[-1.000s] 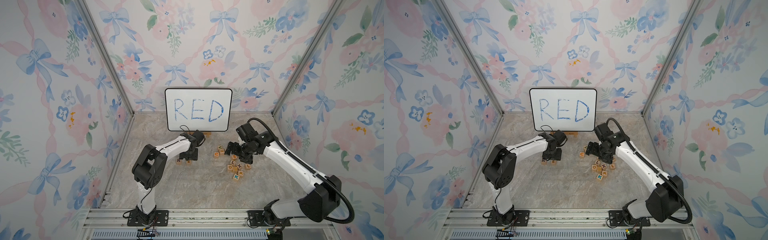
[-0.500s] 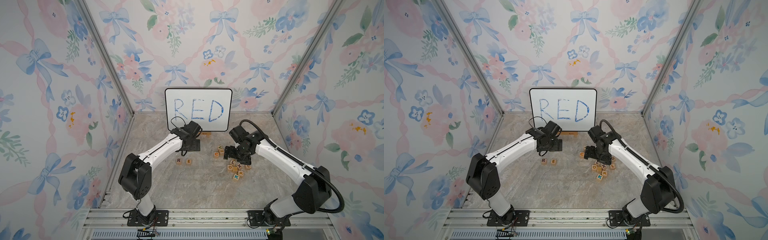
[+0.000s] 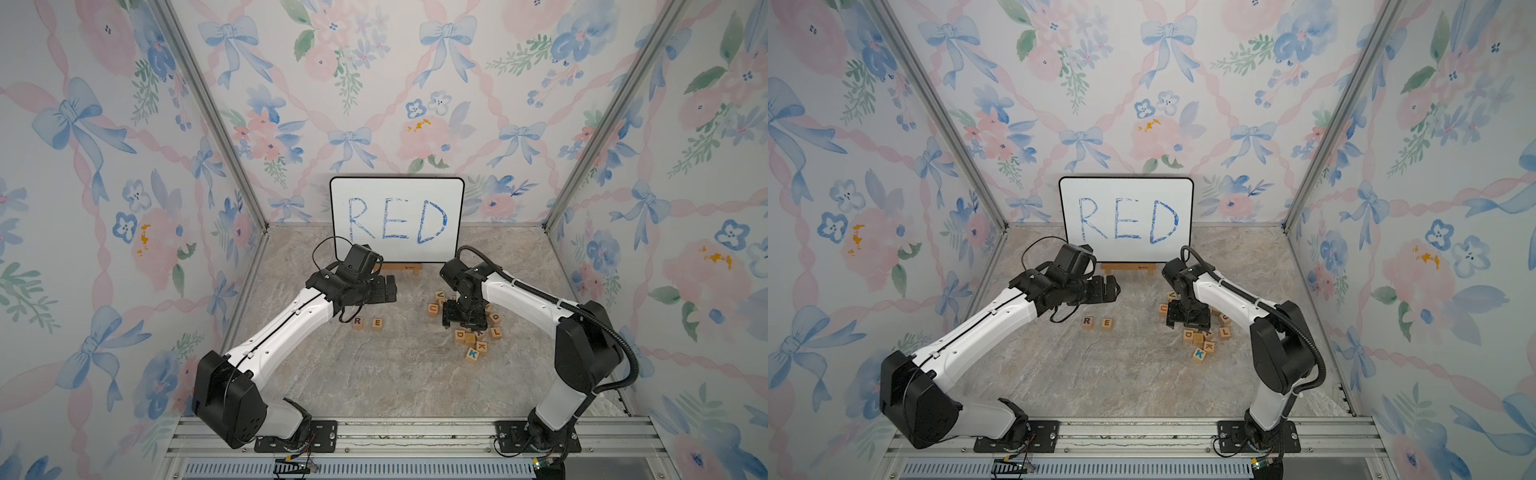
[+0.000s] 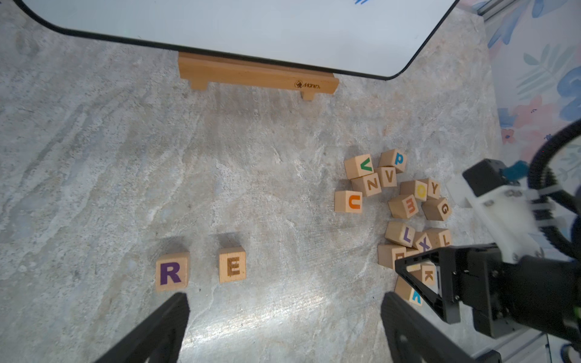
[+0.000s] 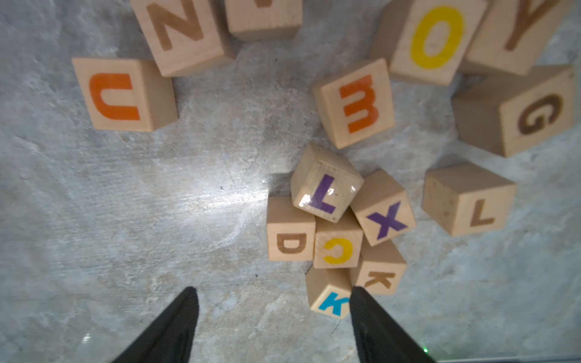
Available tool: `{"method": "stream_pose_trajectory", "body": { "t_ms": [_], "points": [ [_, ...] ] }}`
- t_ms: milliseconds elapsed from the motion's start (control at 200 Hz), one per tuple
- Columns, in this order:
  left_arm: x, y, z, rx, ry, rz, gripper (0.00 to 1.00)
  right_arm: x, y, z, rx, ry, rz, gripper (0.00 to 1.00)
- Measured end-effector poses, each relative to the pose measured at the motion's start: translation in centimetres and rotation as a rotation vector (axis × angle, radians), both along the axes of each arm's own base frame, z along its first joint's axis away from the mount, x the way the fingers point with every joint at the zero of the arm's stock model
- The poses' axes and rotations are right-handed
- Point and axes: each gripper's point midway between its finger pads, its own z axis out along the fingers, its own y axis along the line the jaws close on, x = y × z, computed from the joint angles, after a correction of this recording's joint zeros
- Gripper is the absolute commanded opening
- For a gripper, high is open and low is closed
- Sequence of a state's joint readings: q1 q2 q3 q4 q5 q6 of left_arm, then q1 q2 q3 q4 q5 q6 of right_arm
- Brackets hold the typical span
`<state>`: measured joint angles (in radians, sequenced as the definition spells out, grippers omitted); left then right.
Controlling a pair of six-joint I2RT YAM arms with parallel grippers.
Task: Assemble the uppercase word "red" with letter blocks
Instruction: Pick up the letter block from the center of the board.
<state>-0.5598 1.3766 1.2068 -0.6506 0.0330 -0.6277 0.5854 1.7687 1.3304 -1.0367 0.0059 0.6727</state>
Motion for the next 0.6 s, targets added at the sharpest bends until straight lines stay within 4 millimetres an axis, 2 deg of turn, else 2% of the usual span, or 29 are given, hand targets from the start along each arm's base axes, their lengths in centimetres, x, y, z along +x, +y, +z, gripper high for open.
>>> {"method": "stream_pose_trajectory", "body": {
  "t_ms": [280, 600],
  "points": [
    [-1.0, 1.6, -0.4, -0.03, 0.011, 0.018, 0.98, 0.2, 0.3, -2.8, -0.038, 0.05, 0.018, 0.7],
    [-0.9, 1.9, -0.6, -0.05, 0.018, 0.013, 0.98, 1.5, 1.0, -2.9, -0.036, 0.029, 0.037, 0.7]
  ]
}}
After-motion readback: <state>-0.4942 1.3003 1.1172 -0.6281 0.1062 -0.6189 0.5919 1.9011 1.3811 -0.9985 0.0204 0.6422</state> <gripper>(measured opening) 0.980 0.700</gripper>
